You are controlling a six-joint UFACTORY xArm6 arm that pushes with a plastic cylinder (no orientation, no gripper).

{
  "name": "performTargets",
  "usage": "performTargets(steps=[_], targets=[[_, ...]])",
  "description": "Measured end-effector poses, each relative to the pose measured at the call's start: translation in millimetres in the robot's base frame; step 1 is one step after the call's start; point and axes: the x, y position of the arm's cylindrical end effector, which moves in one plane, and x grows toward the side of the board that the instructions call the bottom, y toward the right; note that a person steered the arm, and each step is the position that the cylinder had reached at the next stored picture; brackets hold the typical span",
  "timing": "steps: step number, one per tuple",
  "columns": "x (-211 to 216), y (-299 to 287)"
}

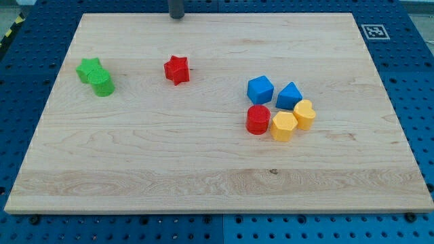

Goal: Move your arm slightly to the right

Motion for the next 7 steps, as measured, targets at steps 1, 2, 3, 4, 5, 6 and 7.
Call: performTargets(steps=[1,2,3,4,5,6,7], targets=[[0.4,0.8],[-0.4,1.4],[0.8,2.2],[0.0,2.7],[0.8,3.3],[0.3,4.0],[0.5,4.6]])
